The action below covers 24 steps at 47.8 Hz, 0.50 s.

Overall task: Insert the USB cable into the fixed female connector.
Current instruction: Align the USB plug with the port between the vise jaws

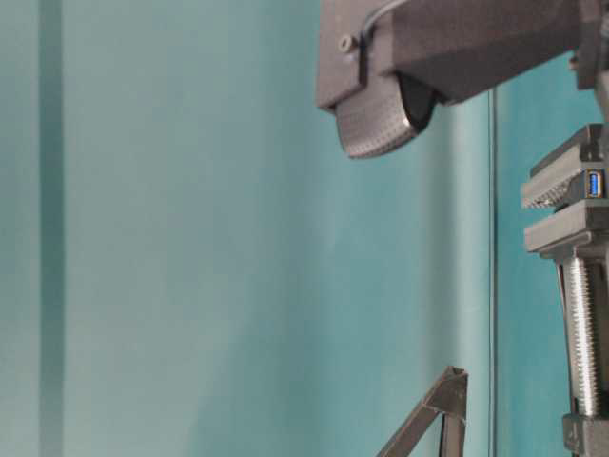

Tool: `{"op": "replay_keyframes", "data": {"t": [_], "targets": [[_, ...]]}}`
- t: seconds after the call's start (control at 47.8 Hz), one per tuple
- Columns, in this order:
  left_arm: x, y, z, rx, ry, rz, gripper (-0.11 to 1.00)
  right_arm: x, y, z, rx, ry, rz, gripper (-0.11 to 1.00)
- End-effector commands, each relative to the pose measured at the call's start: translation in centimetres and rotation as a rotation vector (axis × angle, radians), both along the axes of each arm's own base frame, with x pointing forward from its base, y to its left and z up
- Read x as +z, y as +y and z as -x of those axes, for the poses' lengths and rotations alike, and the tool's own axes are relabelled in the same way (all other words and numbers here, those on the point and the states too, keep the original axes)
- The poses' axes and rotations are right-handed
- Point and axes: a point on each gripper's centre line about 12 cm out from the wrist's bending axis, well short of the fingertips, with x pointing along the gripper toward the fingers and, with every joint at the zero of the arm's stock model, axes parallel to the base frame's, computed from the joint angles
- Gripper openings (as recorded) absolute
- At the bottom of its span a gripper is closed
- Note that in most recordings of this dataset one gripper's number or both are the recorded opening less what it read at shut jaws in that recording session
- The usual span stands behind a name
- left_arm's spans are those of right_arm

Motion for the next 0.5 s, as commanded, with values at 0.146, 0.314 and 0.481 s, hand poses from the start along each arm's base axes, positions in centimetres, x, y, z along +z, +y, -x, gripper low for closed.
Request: {"op": "replay_keyframes", "data": {"t": [0.146,0.314,0.481], "targets": [[0.7,-0.1,-0.2,-0.006,-0.032,0.002,0.02,1.4,-0.4,-0.4,-0.021,-0.03,-0.007,0.22],[0.7,-0.1,-0.1,-0.006,-0.03,0.002,0.02,1.4,-0.9,-0.5,-0.033,-0.031,-0.008,0.22],[0.6,-0.3,-0.2,-0.012,-0.027,0.003,0.02,1.5,-1.7,-0.7,-0.053,-0.032,-0.008,0.22]]}}
